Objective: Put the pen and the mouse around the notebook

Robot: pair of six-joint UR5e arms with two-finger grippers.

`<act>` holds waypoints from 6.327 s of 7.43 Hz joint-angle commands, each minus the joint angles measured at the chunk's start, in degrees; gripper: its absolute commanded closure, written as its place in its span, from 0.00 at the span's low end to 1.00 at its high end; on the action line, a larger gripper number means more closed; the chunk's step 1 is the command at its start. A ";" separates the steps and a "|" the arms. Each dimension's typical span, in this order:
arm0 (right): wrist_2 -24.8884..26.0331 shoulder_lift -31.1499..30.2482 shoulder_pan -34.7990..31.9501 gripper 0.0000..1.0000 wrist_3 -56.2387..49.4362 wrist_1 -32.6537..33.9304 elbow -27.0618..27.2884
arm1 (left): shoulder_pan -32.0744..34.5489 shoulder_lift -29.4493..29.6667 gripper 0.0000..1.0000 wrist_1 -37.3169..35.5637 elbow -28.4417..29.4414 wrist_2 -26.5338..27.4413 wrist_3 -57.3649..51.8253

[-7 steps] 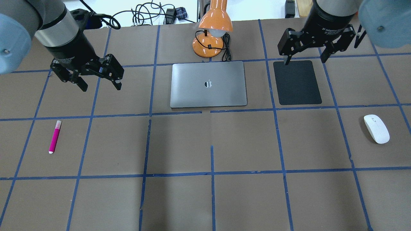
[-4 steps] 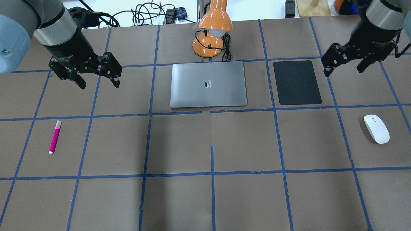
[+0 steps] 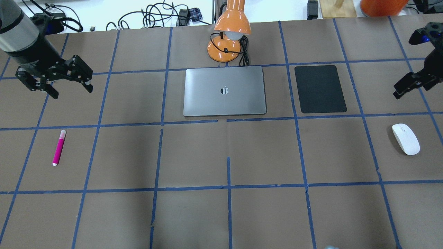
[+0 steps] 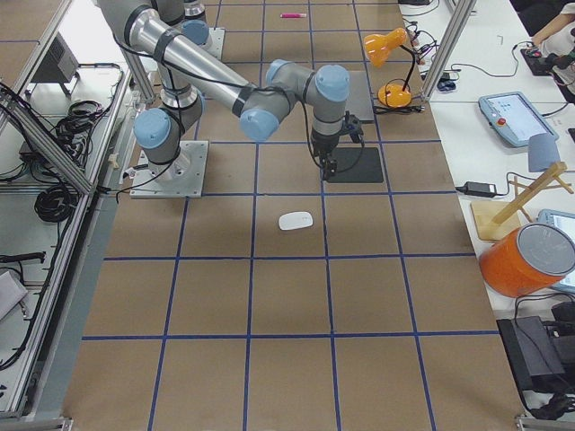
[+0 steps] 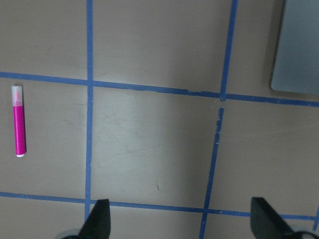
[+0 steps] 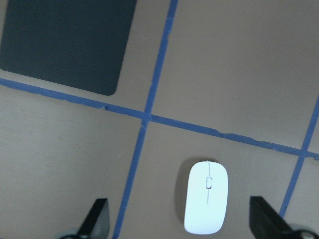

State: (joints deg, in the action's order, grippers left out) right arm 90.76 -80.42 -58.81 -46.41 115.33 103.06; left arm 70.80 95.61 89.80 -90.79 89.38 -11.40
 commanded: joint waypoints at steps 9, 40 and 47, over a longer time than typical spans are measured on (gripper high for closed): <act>6.45 9.66 6.61 0.00 -4.04 13.61 11.20 | -20.79 15.47 0.00 -35.22 -20.49 0.18 -27.62; -1.55 25.40 -21.08 0.08 37.71 -2.39 -16.48 | 32.01 15.66 1.00 -40.20 -14.33 -4.91 80.17; -1.46 17.52 -27.47 0.00 38.15 -27.05 -33.52 | 40.55 19.69 1.00 -40.31 -13.89 -5.09 109.29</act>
State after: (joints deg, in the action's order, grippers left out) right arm 89.29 -59.95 -83.81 -8.36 94.22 72.93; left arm 110.38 114.21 49.51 -104.83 84.44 95.22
